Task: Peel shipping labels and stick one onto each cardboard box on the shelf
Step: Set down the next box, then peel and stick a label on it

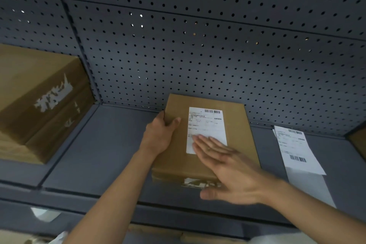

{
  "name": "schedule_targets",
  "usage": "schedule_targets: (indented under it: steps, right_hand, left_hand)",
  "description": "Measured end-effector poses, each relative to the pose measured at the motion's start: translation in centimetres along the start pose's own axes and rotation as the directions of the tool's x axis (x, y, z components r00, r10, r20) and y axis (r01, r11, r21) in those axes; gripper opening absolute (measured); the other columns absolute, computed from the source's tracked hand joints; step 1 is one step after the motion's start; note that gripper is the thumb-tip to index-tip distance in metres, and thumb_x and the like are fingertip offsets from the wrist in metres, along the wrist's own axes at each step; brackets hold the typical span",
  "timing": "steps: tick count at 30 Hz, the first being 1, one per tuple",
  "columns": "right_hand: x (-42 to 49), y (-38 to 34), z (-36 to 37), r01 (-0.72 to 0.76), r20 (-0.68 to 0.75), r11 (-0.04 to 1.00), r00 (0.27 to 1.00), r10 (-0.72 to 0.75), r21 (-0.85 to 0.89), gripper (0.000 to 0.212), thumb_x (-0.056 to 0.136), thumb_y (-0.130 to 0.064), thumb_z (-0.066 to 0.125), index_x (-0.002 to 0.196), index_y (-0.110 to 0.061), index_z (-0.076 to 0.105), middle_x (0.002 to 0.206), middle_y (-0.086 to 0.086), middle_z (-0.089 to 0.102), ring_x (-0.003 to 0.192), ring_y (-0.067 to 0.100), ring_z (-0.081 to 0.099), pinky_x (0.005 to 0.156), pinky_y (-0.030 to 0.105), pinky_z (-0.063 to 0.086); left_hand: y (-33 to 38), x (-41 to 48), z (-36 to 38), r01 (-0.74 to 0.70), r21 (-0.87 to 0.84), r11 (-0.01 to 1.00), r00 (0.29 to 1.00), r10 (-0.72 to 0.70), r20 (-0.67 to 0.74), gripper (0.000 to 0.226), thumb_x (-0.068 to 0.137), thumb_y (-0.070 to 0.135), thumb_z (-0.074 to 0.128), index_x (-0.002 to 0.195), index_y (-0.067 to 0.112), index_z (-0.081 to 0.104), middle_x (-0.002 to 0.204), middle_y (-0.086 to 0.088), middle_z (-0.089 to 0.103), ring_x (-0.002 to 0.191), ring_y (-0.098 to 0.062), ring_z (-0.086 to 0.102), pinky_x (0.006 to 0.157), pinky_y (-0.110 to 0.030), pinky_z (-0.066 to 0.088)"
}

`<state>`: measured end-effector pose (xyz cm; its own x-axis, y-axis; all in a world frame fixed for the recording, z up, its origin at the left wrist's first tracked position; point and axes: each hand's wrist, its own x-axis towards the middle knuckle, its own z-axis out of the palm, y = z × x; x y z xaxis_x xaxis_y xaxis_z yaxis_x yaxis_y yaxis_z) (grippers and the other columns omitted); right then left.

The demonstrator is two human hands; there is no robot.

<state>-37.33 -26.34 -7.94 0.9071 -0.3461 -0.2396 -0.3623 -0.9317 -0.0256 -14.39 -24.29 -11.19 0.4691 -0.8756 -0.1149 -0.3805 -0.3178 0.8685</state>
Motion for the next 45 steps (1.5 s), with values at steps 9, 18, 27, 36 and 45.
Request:
schedule_targets:
  steps: [9, 18, 27, 36, 45]
  right_hand:
    - [3.7, 2.2, -1.7, -0.028, 0.023, 0.998, 0.999, 0.026, 0.059, 0.098, 0.084, -0.084, 0.008, 0.155, -0.02, -0.015, 0.16, -0.007, -0.026, 0.145, 0.003, -0.027, 0.123, 0.029, -0.006]
    - [9.4, 6.0, -3.3, -0.168, -0.002, 0.983, 0.986, 0.169, 0.071, 0.098, 0.084, -0.079, 0.006, 0.155, -0.014, -0.011, 0.161, 0.001, -0.02, 0.145, 0.007, -0.02, 0.118, 0.024, -0.009]
    - [5.8, 1.5, -2.2, -0.071, 0.03, 0.996, 0.997, 0.069, 0.06, 0.107, 0.081, -0.089, 0.015, 0.153, -0.017, -0.02, 0.158, -0.001, -0.031, 0.144, 0.009, -0.033, 0.123, 0.032, -0.009]
    - [1.9, -2.8, -1.6, 0.008, 0.012, 0.998, 1.0, -0.008, 0.064, 0.111, 0.081, -0.088, 0.027, 0.154, -0.018, -0.017, 0.157, -0.007, -0.032, 0.138, -0.001, -0.039, 0.117, 0.024, -0.02]
    - [1.2, -3.7, -0.7, -0.132, -0.222, 0.95, 0.955, 0.198, 0.281, 0.094, 0.086, -0.08, 0.018, 0.156, -0.024, -0.008, 0.16, -0.012, -0.02, 0.138, -0.009, -0.033, 0.118, 0.022, -0.015]
  left_hand:
    - [-0.5, 0.0, -0.2, -0.021, -0.048, 0.999, 1.0, 0.021, 0.001, 0.035, 0.095, 0.051, 0.054, 0.12, 0.027, 0.062, 0.102, 0.009, 0.069, 0.098, -0.019, 0.066, 0.09, -0.04, 0.053]
    - [-0.8, -0.1, -0.3, -0.019, -0.136, 0.991, 1.0, 0.019, 0.0, 0.027, 0.097, 0.048, 0.053, 0.118, 0.036, 0.064, 0.098, 0.016, 0.072, 0.092, -0.007, 0.068, 0.084, -0.03, 0.054]
    - [-0.9, 0.3, -0.1, 0.015, -0.121, 0.993, 1.0, -0.017, -0.015, 0.03, 0.096, 0.049, 0.054, 0.118, 0.033, 0.065, 0.101, 0.011, 0.071, 0.098, -0.016, 0.066, 0.089, -0.038, 0.053]
    - [-0.4, 0.0, -0.2, 0.012, -0.116, 0.993, 1.0, -0.015, -0.022, 0.028, 0.097, 0.044, 0.054, 0.117, 0.03, 0.066, 0.099, 0.016, 0.07, 0.097, -0.013, 0.064, 0.088, -0.03, 0.046]
    - [0.0, -0.7, -1.8, 0.152, -0.355, 0.923, 0.984, -0.109, 0.139, 0.042, 0.098, 0.038, 0.056, 0.135, 0.019, 0.055, 0.126, 0.001, 0.066, 0.104, -0.017, 0.066, 0.092, -0.034, 0.053]
